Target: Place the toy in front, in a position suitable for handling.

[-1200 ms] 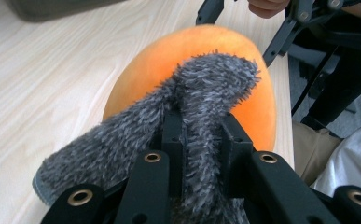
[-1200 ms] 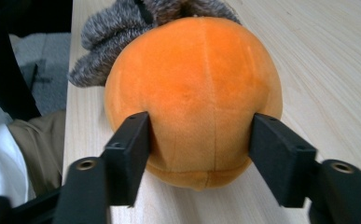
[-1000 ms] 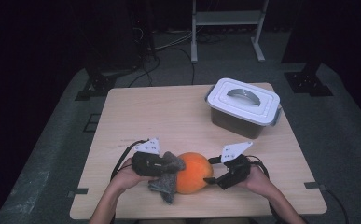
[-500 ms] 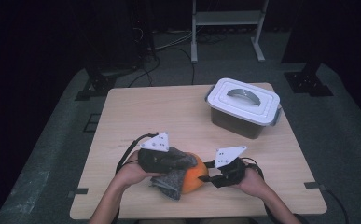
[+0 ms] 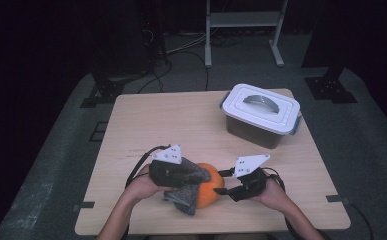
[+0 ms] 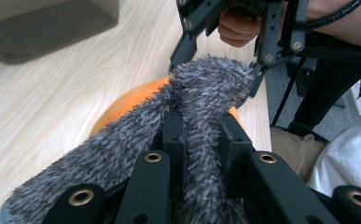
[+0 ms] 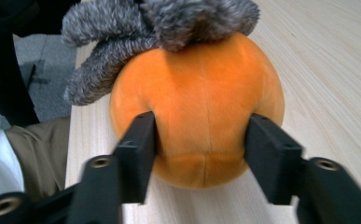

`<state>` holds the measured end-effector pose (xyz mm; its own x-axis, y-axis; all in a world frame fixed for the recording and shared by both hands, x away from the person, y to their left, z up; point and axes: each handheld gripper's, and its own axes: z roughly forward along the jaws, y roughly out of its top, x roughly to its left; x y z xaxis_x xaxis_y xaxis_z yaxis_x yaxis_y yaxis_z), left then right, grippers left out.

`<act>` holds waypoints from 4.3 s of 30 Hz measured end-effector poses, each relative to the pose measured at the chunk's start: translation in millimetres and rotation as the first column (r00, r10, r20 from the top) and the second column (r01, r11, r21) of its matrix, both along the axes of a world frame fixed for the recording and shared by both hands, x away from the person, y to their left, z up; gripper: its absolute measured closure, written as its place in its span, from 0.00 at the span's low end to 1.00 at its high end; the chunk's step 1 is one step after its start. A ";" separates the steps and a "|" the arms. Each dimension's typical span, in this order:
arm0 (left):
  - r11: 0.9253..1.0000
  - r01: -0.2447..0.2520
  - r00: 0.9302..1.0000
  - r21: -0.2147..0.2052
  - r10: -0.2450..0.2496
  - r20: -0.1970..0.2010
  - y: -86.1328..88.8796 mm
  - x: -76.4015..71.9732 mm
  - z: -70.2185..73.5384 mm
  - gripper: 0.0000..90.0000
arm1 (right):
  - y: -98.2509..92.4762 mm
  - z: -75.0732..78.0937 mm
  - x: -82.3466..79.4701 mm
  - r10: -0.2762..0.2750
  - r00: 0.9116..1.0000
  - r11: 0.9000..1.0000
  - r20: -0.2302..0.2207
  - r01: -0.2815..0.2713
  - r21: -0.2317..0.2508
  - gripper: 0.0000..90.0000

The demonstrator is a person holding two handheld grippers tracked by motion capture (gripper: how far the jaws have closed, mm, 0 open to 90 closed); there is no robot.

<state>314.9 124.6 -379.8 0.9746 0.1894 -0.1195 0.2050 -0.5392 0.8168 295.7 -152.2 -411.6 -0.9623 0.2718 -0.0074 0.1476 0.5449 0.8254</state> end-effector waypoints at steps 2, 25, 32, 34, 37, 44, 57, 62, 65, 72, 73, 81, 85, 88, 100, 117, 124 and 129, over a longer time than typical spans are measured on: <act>1.000 -0.007 1.000 -0.018 0.007 -0.012 4.9 0.1 -2.3 0.85 | 0.1 0.2 1.7 -0.009 1.000 1.000 -0.023 0.010 0.013 0.38; 0.999 -0.017 0.999 0.028 0.016 0.035 2.7 -4.3 4.2 0.84 | 5.8 -8.0 -0.1 0.016 1.000 0.999 0.019 -0.015 -0.030 0.63; 0.997 -0.080 0.996 0.015 0.080 -0.033 25.9 1.2 -18.8 0.84 | -6.1 -15.3 6.8 -0.011 0.999 1.000 -0.034 0.010 -0.028 0.55; 0.996 -0.083 0.996 0.011 0.083 -0.037 28.0 1.9 -20.3 0.84 | -5.8 -13.6 7.4 -0.016 0.999 1.000 -0.045 0.015 -0.018 0.48; 0.998 -0.069 0.996 0.009 0.070 -0.053 28.2 1.6 -20.4 0.84 | -5.0 -11.6 9.4 -0.009 0.997 1.000 -0.075 0.011 0.016 0.36; 0.999 -0.047 0.999 0.023 0.048 -0.024 20.9 -0.5 -9.6 0.84 | 0.2 -10.8 5.5 0.005 0.999 1.000 -0.044 -0.005 0.001 0.51; 0.998 -0.042 0.998 0.040 0.043 -0.034 10.8 1.5 -11.3 0.84 | -1.3 -13.7 9.1 -0.016 0.994 1.000 -0.104 0.016 0.005 0.26; 0.999 0.015 0.998 0.040 -0.012 -0.061 0.7 -8.0 -15.7 0.83 | 4.0 -16.2 8.7 -0.002 0.989 1.000 -0.148 0.003 0.006 0.20; 0.998 0.037 0.998 0.048 -0.034 -0.061 -5.1 -12.0 -14.4 0.83 | 6.3 -18.9 5.3 0.002 0.992 1.000 -0.128 -0.005 -0.028 0.31; 0.999 0.026 1.000 0.026 -0.026 0.001 -11.3 -8.4 8.2 0.83 | 8.6 -12.2 -3.5 0.048 0.999 0.998 -0.020 -0.048 -0.031 0.46; 0.999 0.026 1.000 0.034 -0.026 0.009 -12.5 -7.2 9.7 0.83 | 9.9 -11.9 -4.5 0.057 0.998 0.998 -0.009 -0.058 -0.036 0.47; 0.999 -0.010 1.000 0.042 0.011 -0.027 1.5 0.5 -4.0 0.83 | 1.0 -12.0 -2.4 0.064 0.998 0.996 0.014 -0.063 -0.069 0.51; 0.996 -0.042 0.999 0.079 0.045 -0.027 10.3 1.2 -10.1 0.83 | -7.6 -11.9 4.7 0.037 0.999 0.996 0.019 -0.035 -0.084 0.51; 0.998 -0.031 0.998 0.062 0.035 -0.056 9.8 0.9 -17.3 0.83 | -11.2 -16.7 8.3 0.017 0.999 0.997 -0.046 -0.020 -0.072 0.39; 0.998 0.049 0.994 0.029 -0.046 -0.101 1.8 -6.6 -23.6 0.82 | -4.2 -11.5 10.9 0.024 0.990 0.999 -0.142 -0.028 -0.028 0.20; 1.000 -0.004 0.998 -0.006 0.004 -0.056 5.4 1.5 -19.1 0.83 | -9.2 -12.2 2.9 0.023 0.999 0.999 -0.047 -0.025 -0.046 0.49; 0.997 -0.075 0.994 0.025 0.076 -0.081 31.1 -0.8 -35.1 0.83 | -17.9 -17.2 4.7 0.013 0.996 0.999 -0.083 -0.017 -0.050 0.48; 0.996 -0.086 0.993 0.008 0.086 -0.080 35.3 1.1 -34.6 0.83 | -17.5 -17.9 4.6 0.006 0.996 0.999 -0.091 -0.010 -0.048 0.47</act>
